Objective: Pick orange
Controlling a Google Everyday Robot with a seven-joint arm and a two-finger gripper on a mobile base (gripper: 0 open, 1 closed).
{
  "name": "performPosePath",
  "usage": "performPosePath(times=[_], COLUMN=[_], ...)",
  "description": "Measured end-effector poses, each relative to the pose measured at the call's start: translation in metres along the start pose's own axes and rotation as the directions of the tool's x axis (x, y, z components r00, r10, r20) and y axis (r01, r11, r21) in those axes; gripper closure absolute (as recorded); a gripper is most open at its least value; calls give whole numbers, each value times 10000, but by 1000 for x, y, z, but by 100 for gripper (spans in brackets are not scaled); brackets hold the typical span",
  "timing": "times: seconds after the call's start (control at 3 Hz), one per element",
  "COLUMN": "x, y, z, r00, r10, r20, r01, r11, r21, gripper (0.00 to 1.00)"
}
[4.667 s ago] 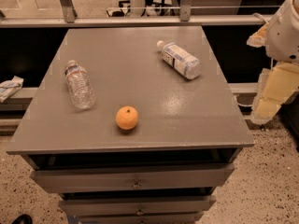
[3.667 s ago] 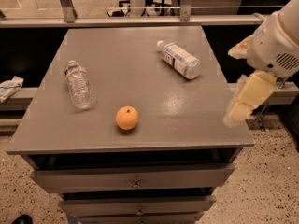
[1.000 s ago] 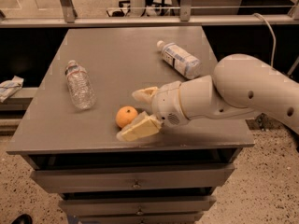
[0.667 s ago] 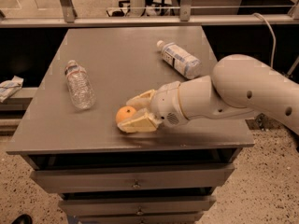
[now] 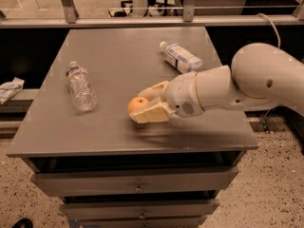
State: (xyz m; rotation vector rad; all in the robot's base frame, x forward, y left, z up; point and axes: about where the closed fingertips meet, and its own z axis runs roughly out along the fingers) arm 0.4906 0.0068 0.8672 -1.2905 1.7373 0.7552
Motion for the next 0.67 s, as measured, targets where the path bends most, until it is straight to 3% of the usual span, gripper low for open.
performPosePath(times=[0.33, 0.67], x=[-16, -26], y=[-28, -32], z=[-35, -41], r00=[9979, 9976], r10=[293, 137], r20=[571, 677], r01=[-300, -151], r11=[9995, 9997], r21=[129, 206], gripper=[100, 100])
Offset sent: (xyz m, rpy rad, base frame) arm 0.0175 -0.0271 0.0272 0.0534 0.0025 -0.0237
